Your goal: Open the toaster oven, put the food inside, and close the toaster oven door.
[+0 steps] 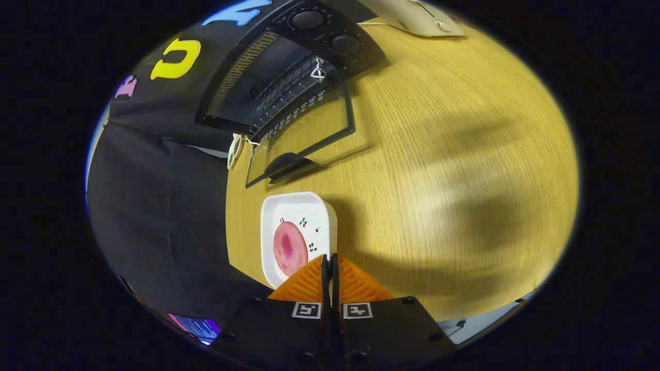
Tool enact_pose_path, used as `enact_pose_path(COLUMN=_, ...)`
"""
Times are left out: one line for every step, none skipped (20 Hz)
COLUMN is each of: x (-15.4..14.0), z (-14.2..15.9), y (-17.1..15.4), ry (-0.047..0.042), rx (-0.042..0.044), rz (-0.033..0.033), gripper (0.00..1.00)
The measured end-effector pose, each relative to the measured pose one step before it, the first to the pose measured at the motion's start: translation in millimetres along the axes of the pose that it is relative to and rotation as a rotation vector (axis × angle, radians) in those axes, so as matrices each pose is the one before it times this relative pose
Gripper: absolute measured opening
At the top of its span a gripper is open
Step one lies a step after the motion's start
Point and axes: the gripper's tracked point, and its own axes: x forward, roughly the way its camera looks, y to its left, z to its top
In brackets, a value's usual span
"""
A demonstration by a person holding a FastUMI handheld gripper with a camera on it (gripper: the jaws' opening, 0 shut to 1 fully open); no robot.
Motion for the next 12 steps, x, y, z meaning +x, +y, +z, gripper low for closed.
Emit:
enact_pose_path(x=0.52, z=3.09, y=9.7, ry=-0.02305, rx=0.01856, rz=0.01493, gripper=0.02)
enact_pose_path(x=1.89, z=5.37, y=8.67, ry=-0.03053, rx=0.02702, rz=0.01281, gripper=0.01)
enact_pose_path(x=0.83, z=5.48, y=9.73, ry=-0.0362, rx=0.03678, rz=0.01563, gripper=0.02)
enact_pose_path(x=1.37, z=4.37, y=8.55, ry=-0.03156, rx=0.03946, rz=0.01482, gripper=0.02)
enact_pose_path(x=2.25, z=4.82, y=7.51, ry=-0.03188, rx=0.03457, rz=0.01207, gripper=0.01)
enact_pose_path(x=1.73, z=5.56, y=6.31, ry=-0.03617, rx=0.02572, rz=0.00621, gripper=0.02)
enact_pose_path(x=3.22, z=6.8, y=5.11, ry=-0.04132, rx=0.01964, rz=0.00359, gripper=0.01)
enact_pose_path(x=2.76, z=7.26, y=4.45, ry=-0.04425, rx=0.02355, rz=0.00073, gripper=0.01)
enact_pose_path(x=3.73, z=5.35, y=5.0, ry=-0.03669, rx=0.03105, rz=0.00448, gripper=0.01)
enact_pose_path(x=4.3, z=4.68, y=4.22, ry=-0.02759, rx=0.03735, rz=0.0033, gripper=0.01)
enact_pose_path(x=4.69, z=2.85, y=3.2, ry=-0.02566, rx=0.03679, rz=0.00361, gripper=0.01)
enact_pose_path(x=4.78, z=3.99, y=2.35, ry=-0.02434, rx=0.03054, rz=0.00145, gripper=0.01)
